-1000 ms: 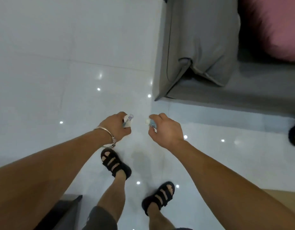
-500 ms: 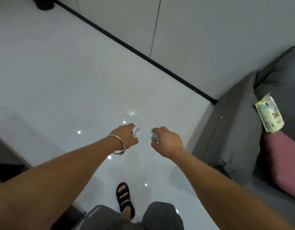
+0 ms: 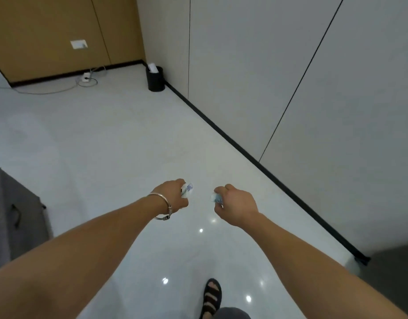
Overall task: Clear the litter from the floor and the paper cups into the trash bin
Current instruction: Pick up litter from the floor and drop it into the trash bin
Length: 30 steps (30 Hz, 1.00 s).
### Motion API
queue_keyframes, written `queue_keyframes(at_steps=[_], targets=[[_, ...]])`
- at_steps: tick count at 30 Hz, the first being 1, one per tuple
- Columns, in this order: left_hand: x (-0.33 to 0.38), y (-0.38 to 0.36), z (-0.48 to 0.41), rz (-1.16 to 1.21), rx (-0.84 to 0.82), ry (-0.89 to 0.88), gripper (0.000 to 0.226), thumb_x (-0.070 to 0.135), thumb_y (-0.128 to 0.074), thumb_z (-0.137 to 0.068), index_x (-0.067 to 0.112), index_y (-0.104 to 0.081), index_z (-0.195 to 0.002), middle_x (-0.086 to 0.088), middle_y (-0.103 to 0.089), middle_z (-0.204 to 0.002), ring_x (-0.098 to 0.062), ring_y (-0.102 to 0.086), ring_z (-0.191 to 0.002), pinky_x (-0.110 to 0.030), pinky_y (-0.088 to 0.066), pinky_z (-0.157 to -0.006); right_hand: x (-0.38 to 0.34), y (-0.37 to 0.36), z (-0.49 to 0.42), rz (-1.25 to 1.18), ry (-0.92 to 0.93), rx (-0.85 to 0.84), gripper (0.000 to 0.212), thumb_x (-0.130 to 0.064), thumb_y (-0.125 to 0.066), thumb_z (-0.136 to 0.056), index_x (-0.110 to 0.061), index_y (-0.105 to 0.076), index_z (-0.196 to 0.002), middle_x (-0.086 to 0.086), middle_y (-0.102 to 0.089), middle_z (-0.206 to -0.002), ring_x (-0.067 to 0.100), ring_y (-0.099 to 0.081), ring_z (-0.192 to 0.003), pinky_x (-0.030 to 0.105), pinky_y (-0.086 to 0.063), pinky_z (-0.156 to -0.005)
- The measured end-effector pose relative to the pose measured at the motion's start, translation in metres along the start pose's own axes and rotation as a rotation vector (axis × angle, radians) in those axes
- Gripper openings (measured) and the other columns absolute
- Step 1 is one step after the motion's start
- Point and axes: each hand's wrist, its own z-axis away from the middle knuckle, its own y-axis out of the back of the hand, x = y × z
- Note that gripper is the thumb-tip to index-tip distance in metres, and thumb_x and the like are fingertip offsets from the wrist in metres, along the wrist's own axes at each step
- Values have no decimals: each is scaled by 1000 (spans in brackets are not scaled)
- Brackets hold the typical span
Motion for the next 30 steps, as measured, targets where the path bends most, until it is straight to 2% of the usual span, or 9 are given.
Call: queue_keyframes(at_steps=[7,13,20,23,30], targets=[[-26,63,-96,69,81,109,28,31,-58,-78,20,-52,-102,4,-59,-81,-13,-56,-69,-25,-42,-56,9,41,-149,42,132,-40,44,-33,-48,-93,-25,-49,-136,-2,-56,-122,25,-63,-94,29,-45,-75],[-102,115,-185,127,115,192,28,32,-59,-77,22,-52,-102,3,-60,-83,-15,-58,-72,-28,-47,-63,-27,43,-292,95,241,-57,44,-33,-49,-92,-25,-49,-135,-1,-57,-122,25,-63,-94,29,-45,-73],[-197,214,-294,105,114,207,31,30,-59,-78,21,-52,-106,1,-62,-88,-18,-59,-77,-27,-45,-64,-99,56,-458,61,236,-27,41,-35,-49,-91,-26,-52,-130,-2,-58,-119,25,-63,-90,29,-46,-71],[-226,266,-340,88,138,206,29,30,-59,-78,22,-51,-105,2,-61,-86,-17,-57,-73,-26,-43,-59,-124,71,-520,46,225,12,40,-35,-50,-90,-25,-53,-129,-2,-59,-118,25,-63,-89,29,-45,-70],[-268,339,-456,56,135,175,29,29,-60,-76,24,-50,-102,6,-57,-80,-16,-55,-71,-25,-39,-55,-136,86,-659,38,185,-13,38,-33,-49,-90,-25,-54,-127,-2,-59,-115,25,-62,-89,29,-43,-69]])
